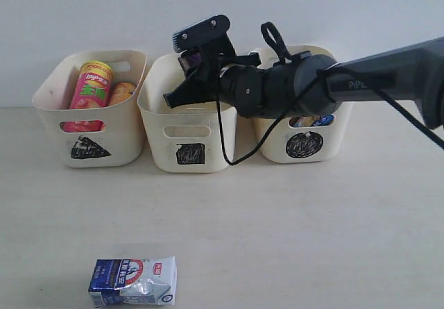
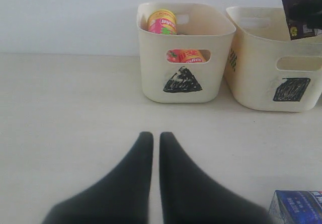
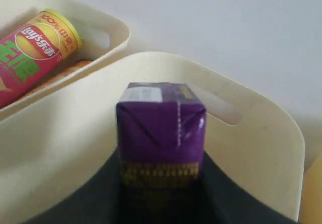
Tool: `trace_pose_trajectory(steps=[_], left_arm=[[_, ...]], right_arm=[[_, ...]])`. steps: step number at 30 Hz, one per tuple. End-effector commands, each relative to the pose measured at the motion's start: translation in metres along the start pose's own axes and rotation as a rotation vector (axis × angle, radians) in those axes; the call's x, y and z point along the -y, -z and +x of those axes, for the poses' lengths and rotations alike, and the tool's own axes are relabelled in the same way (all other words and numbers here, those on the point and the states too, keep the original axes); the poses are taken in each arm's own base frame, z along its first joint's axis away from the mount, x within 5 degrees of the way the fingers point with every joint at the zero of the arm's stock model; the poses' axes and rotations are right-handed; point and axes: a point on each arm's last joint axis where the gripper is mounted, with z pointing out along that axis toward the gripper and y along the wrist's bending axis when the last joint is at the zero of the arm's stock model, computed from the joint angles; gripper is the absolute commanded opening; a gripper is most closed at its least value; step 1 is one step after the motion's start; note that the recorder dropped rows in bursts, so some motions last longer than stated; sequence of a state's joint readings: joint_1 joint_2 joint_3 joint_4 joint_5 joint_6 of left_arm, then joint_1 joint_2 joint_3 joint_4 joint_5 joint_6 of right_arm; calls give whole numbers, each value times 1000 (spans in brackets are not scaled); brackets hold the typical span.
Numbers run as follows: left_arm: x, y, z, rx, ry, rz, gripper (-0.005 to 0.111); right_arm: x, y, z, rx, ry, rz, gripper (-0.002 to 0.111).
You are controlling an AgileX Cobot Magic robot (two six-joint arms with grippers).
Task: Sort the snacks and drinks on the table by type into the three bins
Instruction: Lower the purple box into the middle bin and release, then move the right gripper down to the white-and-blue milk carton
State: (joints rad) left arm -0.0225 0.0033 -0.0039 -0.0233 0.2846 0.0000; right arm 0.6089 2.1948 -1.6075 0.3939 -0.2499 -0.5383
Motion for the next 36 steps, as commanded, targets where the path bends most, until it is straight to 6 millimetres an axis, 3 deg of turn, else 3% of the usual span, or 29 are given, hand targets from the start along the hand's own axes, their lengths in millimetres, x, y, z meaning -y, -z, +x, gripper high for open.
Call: trace_pose_trajectory(steps=[1,3,6,13,14,17,21,28,36], left_arm=[[0,0,0,7,16,2,4],[0,0,0,7,16,2,4],[0,0,0,7,16,2,4],[0,0,0,7,16,2,4],[0,0,0,7,16,2,4],[0,0,0,7,16,2,4],[0,0,0,7,16,2,4],[0,0,0,7,16,2,4],[0,0,0,7,16,2,4]], right_arm=[[1,0,-7,44,7,17,56],[1,0,-7,44,7,17,70],[1,0,-6,38,7,14,81],[-1,12,-22,-14,0,-42,81],[-1,19,-28,-41,0,-69,79],[-2,32,-43,-73,19,-114,60],[-4,63,-68,-164,89,-225,0],[-22,86,-64,-340,222,-415,0],[-66,114,-45,-552,450,-763,0]])
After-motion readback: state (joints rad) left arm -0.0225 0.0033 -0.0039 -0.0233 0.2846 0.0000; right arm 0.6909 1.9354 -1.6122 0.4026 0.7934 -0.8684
